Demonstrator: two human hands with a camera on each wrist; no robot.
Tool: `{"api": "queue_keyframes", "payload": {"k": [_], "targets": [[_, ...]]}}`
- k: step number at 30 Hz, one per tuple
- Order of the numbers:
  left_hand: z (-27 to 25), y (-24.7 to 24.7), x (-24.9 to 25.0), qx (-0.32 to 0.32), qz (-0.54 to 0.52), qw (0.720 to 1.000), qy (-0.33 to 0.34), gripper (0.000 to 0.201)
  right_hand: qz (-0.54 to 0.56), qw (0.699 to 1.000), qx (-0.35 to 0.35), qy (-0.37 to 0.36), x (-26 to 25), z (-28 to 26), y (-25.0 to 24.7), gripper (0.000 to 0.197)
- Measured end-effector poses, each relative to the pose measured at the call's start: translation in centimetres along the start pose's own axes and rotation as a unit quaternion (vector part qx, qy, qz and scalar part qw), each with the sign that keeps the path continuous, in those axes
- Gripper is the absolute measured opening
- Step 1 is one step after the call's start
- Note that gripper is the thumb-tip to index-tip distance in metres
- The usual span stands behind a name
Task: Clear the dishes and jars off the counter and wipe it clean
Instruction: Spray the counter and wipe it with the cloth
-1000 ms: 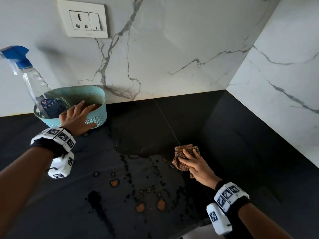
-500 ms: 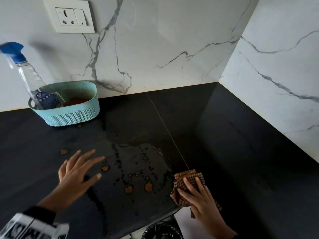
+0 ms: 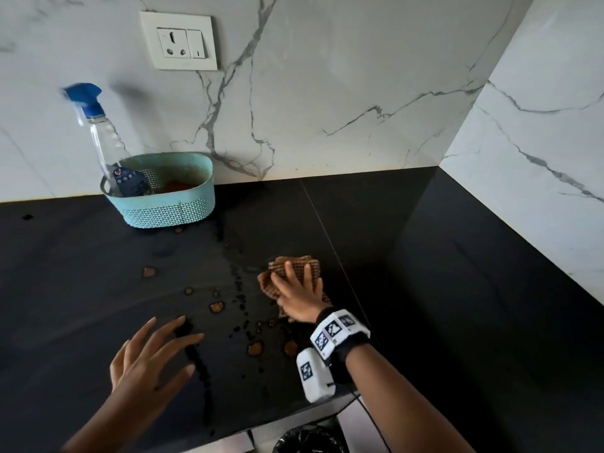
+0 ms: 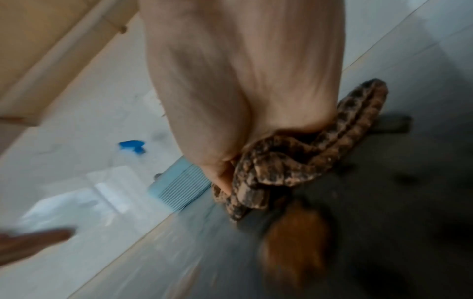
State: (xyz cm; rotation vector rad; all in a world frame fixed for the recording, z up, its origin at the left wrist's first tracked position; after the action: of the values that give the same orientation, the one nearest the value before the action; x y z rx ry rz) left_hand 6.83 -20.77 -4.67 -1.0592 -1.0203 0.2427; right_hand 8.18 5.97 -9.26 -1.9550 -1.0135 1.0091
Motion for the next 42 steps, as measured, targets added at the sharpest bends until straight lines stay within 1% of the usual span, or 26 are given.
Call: {"api": "queue_keyframes", "payload": {"k": [1, 3, 6, 7, 8, 9, 10, 12, 14, 17, 19, 21, 23, 24, 25, 27, 28, 29, 30, 31, 33, 35, 38, 39, 41, 42], "targets": [[0.3, 0.1, 0.1, 0.006, -0.002, 1.000, 0.001, 0.045, -0.019, 0.999, -0.007, -0.032, -1.2, -0.8, 0.9, 0.057], [0.9, 0.3, 0.2, 0.011, 0.002, 1.000, 0.007, 0.045, -0.058, 0.994, 0.004, -0.088, -2.5, -3.2, 2.8, 0.057], [1.5, 1.1, -0.8, -0.002, 0.018, 1.000, 0.008, 0.046, -0.075, 0.985, 0.038, -0.150, -1.1, -7.6, 5.4, 0.055], [1.5, 1.2, -1.4, -0.005, 0.027, 1.000, 0.006, 0.046, -0.069, 0.984, 0.051, -0.154, 0.2, -8.8, 5.6, 0.055], [1.4, 1.3, -2.1, -0.005, 0.037, 0.999, 0.006, 0.047, -0.058, 0.986, 0.057, -0.147, 1.7, -9.7, 5.6, 0.051], [1.3, 1.4, -2.6, -0.003, 0.043, 0.999, 0.006, 0.048, -0.048, 0.989, 0.065, -0.127, 3.3, -10.0, 5.3, 0.053], [1.2, 1.3, -3.2, -0.002, 0.044, 0.999, 0.003, 0.049, -0.042, 0.991, 0.076, -0.104, 4.7, -10.0, 4.8, 0.058], [0.9, 1.3, -3.8, 0.002, 0.040, 0.999, -0.003, 0.050, -0.037, 0.992, 0.101, -0.058, 6.5, -9.3, 3.4, 0.055], [0.8, 1.1, -4.3, 0.010, 0.034, 0.999, -0.006, 0.050, -0.007, 0.994, 0.103, -0.018, 6.8, -7.4, 2.4, 0.053], [0.7, 1.2, -4.9, 0.009, 0.033, 0.999, -0.015, 0.051, -0.003, 0.996, 0.093, -0.004, 4.3, -5.0, 1.8, 0.053], [0.8, 1.4, -5.1, 0.004, 0.038, 0.999, -0.016, 0.051, -0.025, 0.995, 0.088, -0.049, 1.4, -4.6, 2.7, 0.052], [1.0, 1.7, -5.2, -0.005, 0.037, 0.999, -0.025, 0.053, -0.033, 0.987, 0.095, -0.126, -1.3, -6.0, 4.2, 0.053], [1.6, 1.8, -4.9, -0.012, 0.028, 0.999, -0.038, 0.055, -0.038, 0.979, 0.084, -0.183, -2.3, -8.6, 6.1, 0.057], [2.0, 1.8, -4.8, -0.014, 0.026, 0.999, -0.043, 0.055, -0.033, 0.979, 0.072, -0.188, -1.8, -9.8, 7.1, 0.055], [2.4, 1.7, -4.7, -0.016, 0.023, 0.999, -0.044, 0.055, -0.024, 0.980, 0.071, -0.185, -0.8, -10.9, 7.7, 0.054], [3.0, 1.7, -4.6, -0.018, 0.018, 0.999, -0.045, 0.055, -0.051, 0.974, 0.130, -0.180, 1.7, -12.4, 8.0, 0.060], [3.3, 1.6, -4.7, -0.019, 0.013, 0.999, -0.045, 0.055, -0.054, 0.975, 0.149, -0.153, 3.4, -12.7, 7.8, 0.064], [3.5, 1.5, -4.8, -0.018, 0.011, 0.999, -0.045, 0.054, -0.034, 0.979, 0.162, -0.117, 5.0, -12.6, 7.3, 0.065], [3.7, 1.3, -4.9, -0.018, 0.008, 0.999, -0.045, 0.054, -0.014, 0.981, 0.175, -0.084, 6.2, -12.4, 6.7, 0.063], [3.8, 1.2, -5.0, -0.018, 0.006, 0.999, -0.045, 0.054, 0.005, 0.982, 0.179, -0.052, 7.0, -11.9, 5.8, 0.058], [4.0, 0.9, -5.2, -0.023, 0.003, 0.999, -0.049, 0.055, 0.052, 0.986, 0.159, -0.007, 7.5, -10.3, 4.4, 0.051], [4.0, 0.7, -5.4, -0.030, -0.003, 0.998, -0.053, 0.056, 0.060, 0.985, 0.162, -0.001, 6.3, -8.1, 3.0, 0.051], [3.9, 0.5, -5.3, -0.030, -0.008, 0.998, -0.047, 0.056, 0.045, 0.986, 0.149, -0.052, 2.2, -5.7, 2.9, 0.068], [4.0, 0.5, -5.2, -0.028, -0.010, 0.999, -0.041, 0.055, 0.054, 0.986, 0.138, -0.080, 0.4, -5.6, 3.3, 0.067], [4.1, 0.3, -4.8, -0.016, -0.012, 0.999, -0.029, 0.053, 0.094, 0.979, 0.115, -0.142, -2.9, -6.3, 4.4, 0.054], [4.3, 0.2, -4.6, -0.009, -0.010, 1.000, -0.022, 0.051, 0.144, 0.972, 0.083, -0.165, -4.1, -7.0, 5.0, 0.047]]}}
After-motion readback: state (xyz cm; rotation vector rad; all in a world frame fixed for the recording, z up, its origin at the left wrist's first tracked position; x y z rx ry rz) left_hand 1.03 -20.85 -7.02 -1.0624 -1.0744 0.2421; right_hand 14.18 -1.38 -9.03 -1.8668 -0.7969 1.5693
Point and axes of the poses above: each hand's wrist, its own z-axis towards the middle knuckle, its own y-axis out of the palm, x = y × z, the point moved 7 cm from there along z, towards the middle knuckle, and after that the axes turned 2 degrees about x, right-handed, at the moved point
